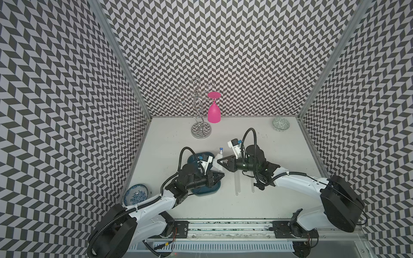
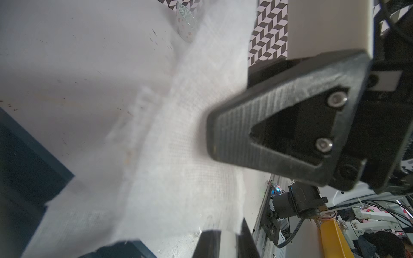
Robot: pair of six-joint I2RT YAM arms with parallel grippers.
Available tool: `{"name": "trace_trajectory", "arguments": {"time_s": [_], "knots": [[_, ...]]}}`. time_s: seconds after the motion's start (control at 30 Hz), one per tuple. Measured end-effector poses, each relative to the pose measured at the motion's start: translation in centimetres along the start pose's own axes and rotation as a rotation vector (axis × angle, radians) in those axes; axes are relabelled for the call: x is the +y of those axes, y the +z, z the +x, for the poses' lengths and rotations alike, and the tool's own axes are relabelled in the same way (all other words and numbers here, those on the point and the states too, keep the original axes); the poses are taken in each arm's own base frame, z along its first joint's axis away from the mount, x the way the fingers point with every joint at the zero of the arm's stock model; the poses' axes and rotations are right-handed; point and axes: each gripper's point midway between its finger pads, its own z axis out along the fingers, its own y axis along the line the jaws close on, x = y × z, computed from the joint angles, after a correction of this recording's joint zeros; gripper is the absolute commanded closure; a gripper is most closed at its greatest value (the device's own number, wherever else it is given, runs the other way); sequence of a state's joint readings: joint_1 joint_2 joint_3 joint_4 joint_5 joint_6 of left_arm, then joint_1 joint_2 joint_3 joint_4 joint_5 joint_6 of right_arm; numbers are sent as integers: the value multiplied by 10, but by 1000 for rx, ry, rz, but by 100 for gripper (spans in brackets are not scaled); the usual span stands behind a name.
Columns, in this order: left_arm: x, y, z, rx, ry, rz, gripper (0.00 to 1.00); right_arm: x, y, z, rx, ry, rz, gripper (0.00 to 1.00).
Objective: Wipe the exteriors of test tubes
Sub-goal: Wipe the dirt from the test tube.
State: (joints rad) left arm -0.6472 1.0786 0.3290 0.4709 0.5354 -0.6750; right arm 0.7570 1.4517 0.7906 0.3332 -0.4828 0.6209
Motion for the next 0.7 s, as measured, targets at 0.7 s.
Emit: {"name": "trace_trajectory", "arguments": {"time_s": [0.7], "knots": [[2, -2, -6, -25, -1, -15, 92, -1, 5, -34, -18, -34, -37, 80]]}}
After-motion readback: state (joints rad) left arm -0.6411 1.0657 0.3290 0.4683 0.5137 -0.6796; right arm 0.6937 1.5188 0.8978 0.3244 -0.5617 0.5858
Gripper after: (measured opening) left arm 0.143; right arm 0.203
